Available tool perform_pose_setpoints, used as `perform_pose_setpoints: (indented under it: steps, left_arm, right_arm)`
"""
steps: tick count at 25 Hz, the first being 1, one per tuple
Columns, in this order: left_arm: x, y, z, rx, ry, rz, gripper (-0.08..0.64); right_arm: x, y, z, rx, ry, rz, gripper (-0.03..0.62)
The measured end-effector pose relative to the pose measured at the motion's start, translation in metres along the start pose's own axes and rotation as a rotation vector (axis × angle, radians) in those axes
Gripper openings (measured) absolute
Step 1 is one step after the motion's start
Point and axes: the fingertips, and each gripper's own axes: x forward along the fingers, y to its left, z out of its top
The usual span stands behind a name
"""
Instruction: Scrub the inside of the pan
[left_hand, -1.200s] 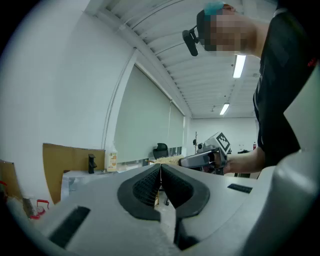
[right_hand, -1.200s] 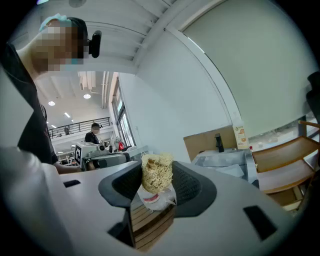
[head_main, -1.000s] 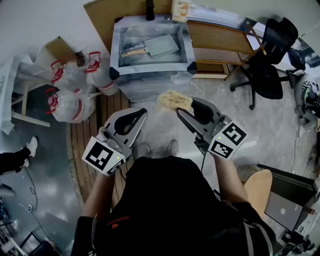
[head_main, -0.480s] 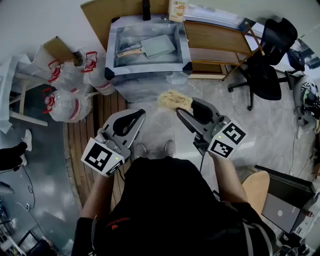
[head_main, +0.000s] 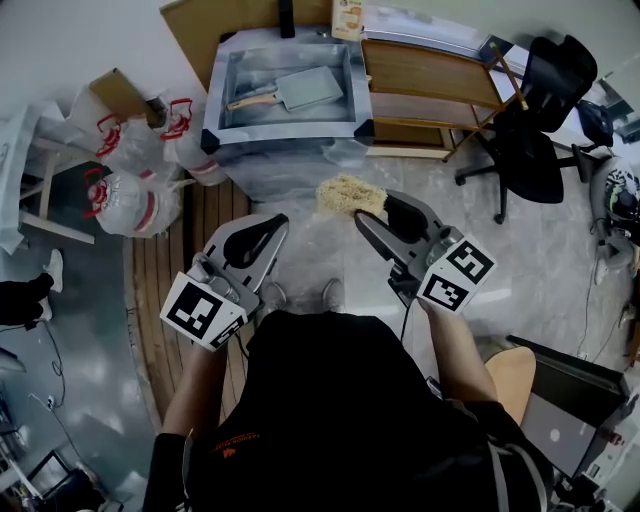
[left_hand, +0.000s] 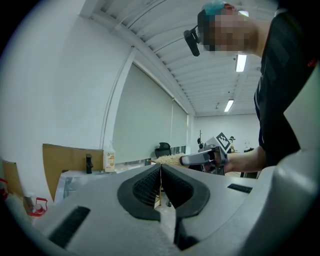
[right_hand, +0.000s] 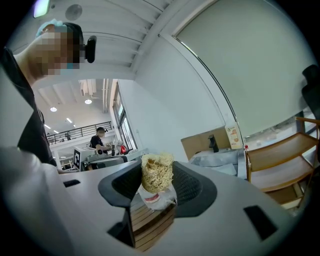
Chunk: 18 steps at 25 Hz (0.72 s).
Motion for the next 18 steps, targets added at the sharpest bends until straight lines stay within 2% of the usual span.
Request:
perform_pose_setpoints:
  steps: [10, 18]
  left_arm:
    - [0.015, -0.038, 0.002, 0.031, 0.002, 0.028, 0.020]
    - [0.021, -0.034, 0.003, 0.026, 0.000, 0.059, 0.020]
  right_arm:
    - [-0.037, -0.008, 0.006, -0.017, -0.015, 0.040, 0.189]
    - [-0.042, -0.022, 0.010, -0.015, -0.020, 0.043, 0.189]
